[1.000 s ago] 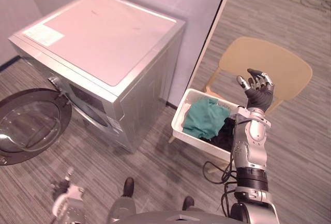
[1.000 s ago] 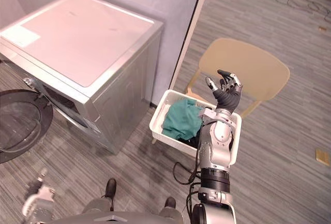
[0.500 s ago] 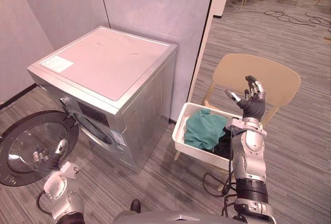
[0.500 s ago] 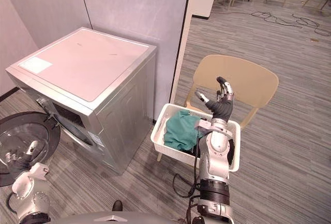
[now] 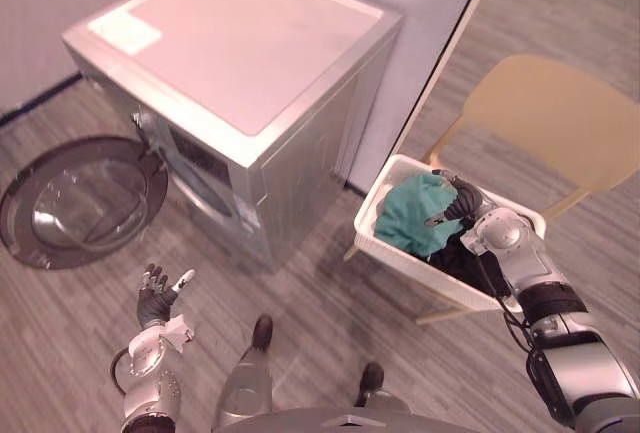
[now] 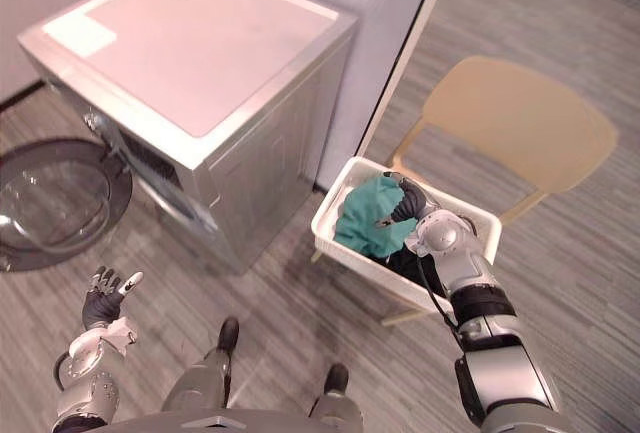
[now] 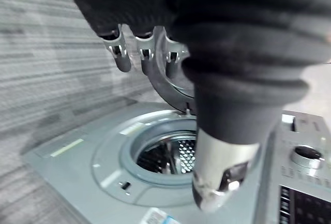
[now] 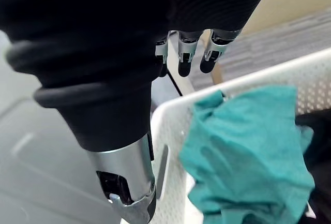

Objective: Pick up the laundry basket with both hands and put the clothes into the washing machine.

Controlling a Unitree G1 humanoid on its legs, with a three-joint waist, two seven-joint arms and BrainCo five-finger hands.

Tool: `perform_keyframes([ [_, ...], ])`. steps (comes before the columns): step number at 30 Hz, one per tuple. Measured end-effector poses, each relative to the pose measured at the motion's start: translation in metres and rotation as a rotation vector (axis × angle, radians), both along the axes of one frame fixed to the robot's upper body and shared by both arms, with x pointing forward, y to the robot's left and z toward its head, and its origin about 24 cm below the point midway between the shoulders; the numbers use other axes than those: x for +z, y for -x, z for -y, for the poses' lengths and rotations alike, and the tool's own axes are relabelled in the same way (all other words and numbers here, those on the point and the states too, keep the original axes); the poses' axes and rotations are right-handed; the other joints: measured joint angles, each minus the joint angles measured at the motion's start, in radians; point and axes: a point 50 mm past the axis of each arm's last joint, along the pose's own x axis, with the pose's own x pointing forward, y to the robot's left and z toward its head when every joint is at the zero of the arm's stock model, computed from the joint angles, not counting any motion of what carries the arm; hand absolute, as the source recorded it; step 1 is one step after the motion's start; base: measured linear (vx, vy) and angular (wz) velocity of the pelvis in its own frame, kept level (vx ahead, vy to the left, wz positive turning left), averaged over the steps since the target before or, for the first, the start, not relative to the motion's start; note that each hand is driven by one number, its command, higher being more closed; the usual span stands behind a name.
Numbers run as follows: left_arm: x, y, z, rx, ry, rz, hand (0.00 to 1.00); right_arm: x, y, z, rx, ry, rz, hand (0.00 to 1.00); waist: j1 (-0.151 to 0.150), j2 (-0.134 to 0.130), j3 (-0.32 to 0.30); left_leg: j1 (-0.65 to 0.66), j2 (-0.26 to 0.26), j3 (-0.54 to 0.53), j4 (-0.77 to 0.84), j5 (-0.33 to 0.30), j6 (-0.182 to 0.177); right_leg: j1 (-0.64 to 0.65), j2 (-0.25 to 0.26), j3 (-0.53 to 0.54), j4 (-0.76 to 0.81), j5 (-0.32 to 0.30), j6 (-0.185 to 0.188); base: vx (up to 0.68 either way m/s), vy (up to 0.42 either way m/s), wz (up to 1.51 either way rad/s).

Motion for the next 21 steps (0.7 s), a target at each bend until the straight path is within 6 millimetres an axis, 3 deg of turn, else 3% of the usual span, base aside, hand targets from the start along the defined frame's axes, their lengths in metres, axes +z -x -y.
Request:
perform_keyframes([
  [3,-0.001,-0.001,0.006,-0.025,0.007,-0.006,0.0,0.003,-0.006,0.007,-0.046,-0.002,-0.015,0.0,0.005,0.011,0.064,-0.046,-0.005,-0.001,0.02,0.008,0.003,-0.058,-0.015,0.002,0.052,-0.016,-0.009,-0.12,-0.009,0.05],
  [4,0.0,-0.003,0.007,-0.03,0.008,-0.001,0.0,0.012,-0.012,0.008,-0.059,-0.005,0.005,0.0,0.003,0.018,0.113,-0.069,-0.01,0.0,0.038,0.009,0.003,-0.088,-0.022,0.008,0.079,-0.019,-0.007,-0.11,-0.001,-0.02],
  [9,0.009,-0.013,0.011,-0.049,0.003,0.042,0.0,0.036,-0.021,0.018,-0.152,-0.035,0.116,0.0,0.002,0.024,0.202,-0.156,-0.015,0.011,0.065,0.018,0.004,-0.19,-0.032,0.031,0.119,-0.017,-0.008,-0.08,-0.018,-0.06],
  [19,0.012,-0.015,0.012,-0.015,-0.001,0.048,0.0,0.09,-0.028,0.036,-0.333,-0.066,0.359,0.0,0.01,0.022,0.24,-0.295,-0.001,0.036,0.145,-0.003,0.013,-0.311,-0.018,0.06,0.119,0.007,-0.007,0.01,-0.046,-0.07],
  [21,0.013,-0.017,0.015,-0.012,0.007,0.055,0.0,0.115,-0.026,0.033,-0.334,-0.052,0.47,0.0,0.01,0.021,0.274,-0.308,0.006,0.046,0.179,-0.029,0.013,-0.312,-0.009,0.075,0.109,0.01,-0.009,0.03,-0.053,-0.17],
])
